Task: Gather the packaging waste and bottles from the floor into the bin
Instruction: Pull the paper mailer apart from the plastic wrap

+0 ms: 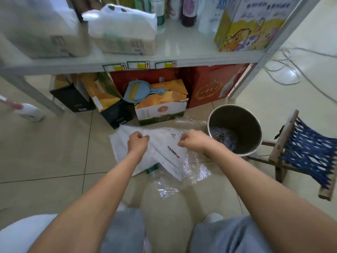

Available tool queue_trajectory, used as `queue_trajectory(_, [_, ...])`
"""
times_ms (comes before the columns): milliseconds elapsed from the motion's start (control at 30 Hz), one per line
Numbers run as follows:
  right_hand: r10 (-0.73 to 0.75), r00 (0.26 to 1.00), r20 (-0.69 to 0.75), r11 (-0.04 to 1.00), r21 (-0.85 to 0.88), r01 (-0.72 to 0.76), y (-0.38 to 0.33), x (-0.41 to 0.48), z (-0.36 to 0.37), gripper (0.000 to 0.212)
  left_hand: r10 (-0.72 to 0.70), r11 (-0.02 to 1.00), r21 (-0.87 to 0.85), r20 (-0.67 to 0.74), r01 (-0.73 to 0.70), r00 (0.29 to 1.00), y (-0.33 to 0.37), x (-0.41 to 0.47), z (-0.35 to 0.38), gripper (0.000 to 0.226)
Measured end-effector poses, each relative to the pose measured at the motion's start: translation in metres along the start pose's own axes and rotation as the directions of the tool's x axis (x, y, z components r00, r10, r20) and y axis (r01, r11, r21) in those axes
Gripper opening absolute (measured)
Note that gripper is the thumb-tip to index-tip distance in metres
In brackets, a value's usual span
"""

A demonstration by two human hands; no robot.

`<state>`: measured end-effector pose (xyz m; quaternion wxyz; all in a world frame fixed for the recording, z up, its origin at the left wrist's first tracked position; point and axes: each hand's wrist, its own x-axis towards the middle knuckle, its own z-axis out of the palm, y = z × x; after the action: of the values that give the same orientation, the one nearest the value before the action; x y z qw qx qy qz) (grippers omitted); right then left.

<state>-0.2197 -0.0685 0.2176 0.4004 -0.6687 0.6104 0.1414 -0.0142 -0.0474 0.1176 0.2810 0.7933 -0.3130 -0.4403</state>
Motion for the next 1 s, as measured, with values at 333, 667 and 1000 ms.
queue_trajectory(333, [0.159, 0.985, 0.07, 0.576, 0.803, -0.15, -0.027, -0.062, -0.002, 0.074, 0.585, 0.788, -0.101, 0.433, -0.608, 0.686, 0.047, -0.158, -0.041, 0.011])
queue_trajectory(667, [0.198, 0.843, -0.5, 0.924, 0.382, 0.009, -0.019, -0.109, 0.014, 0.027, 0.214, 0.939, 0.202, 0.29, -0.279, 0.933, -0.036, -0.154, -0.032, 0.018])
queue_trajectory(1000, [0.097, 0.914, -0.394, 0.989, -0.061, -0.132, -0.028, -0.061, 0.005, 0.027, 0.071, 0.334, 0.886, 0.316, -0.321, 0.946, -0.19, -0.041, 0.016, 0.102])
